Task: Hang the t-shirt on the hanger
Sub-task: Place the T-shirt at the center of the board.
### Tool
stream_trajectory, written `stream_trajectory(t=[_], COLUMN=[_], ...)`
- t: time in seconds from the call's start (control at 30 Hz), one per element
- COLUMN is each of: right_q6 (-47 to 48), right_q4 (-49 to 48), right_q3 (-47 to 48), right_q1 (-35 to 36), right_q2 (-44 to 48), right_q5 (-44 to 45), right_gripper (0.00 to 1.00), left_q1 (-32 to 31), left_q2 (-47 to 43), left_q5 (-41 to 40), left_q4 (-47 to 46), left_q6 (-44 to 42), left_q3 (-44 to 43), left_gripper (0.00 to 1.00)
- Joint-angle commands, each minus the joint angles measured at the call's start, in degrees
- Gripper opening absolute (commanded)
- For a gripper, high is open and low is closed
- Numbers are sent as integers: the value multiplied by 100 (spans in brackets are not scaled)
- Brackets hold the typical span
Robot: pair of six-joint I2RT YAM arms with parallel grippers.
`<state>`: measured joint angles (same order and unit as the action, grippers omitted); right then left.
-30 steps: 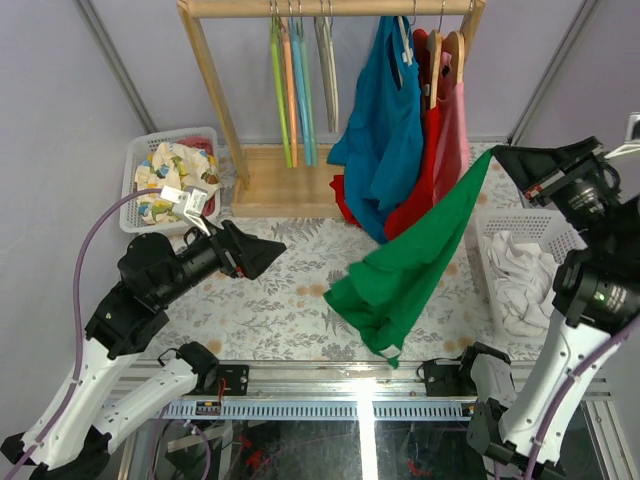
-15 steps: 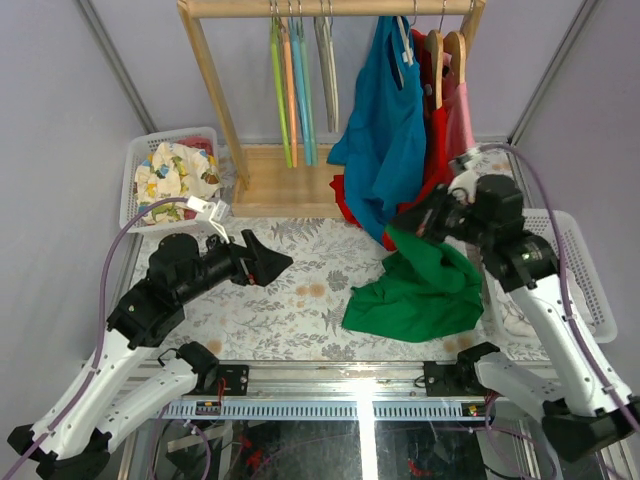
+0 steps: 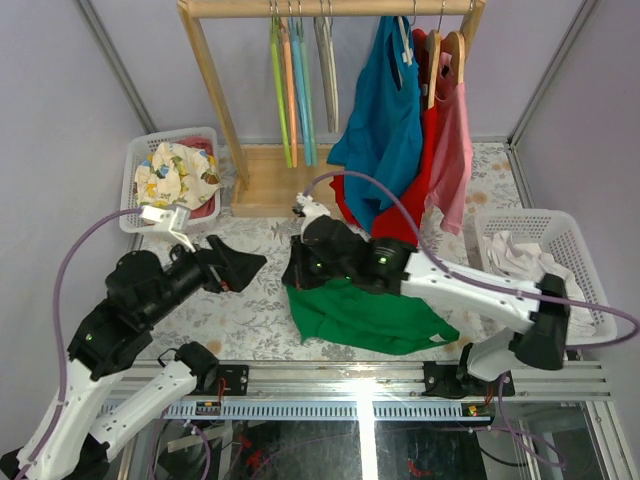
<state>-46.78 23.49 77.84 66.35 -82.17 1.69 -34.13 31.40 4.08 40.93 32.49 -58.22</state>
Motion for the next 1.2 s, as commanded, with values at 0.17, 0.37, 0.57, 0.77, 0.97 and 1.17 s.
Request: stream_trajectory(t=[0.17, 0.37, 0.57, 0.77, 0.97, 1.17], right_q6=[658, 850, 1028, 970, 128, -1409], right_q4=[-287, 114, 626, 29, 190, -143], right_q3=[2122, 4273, 4757, 1815, -1166, -3606], right_q1=[39, 36, 28, -21, -32, 24], right_q2=[-1831, -3372, -3912, -1915, 1011, 3043], right_q5=[326, -382, -439, 352, 1329, 965], right_gripper=[0, 0, 28, 79, 81, 80], left_q1=[-32, -37, -32, -35, -32, -32], left_q2=[-431, -483, -511, -493, 76, 516], left_q5=[-916, -1229, -1416, -1436, -802, -281], left_q4=[687, 920, 1162, 1189, 806, 371], left_q6=[79, 48, 12, 59, 88, 23], left_q3=[-608, -985, -1173, -968, -356, 366], left_gripper=[100, 100, 100, 100, 100, 100])
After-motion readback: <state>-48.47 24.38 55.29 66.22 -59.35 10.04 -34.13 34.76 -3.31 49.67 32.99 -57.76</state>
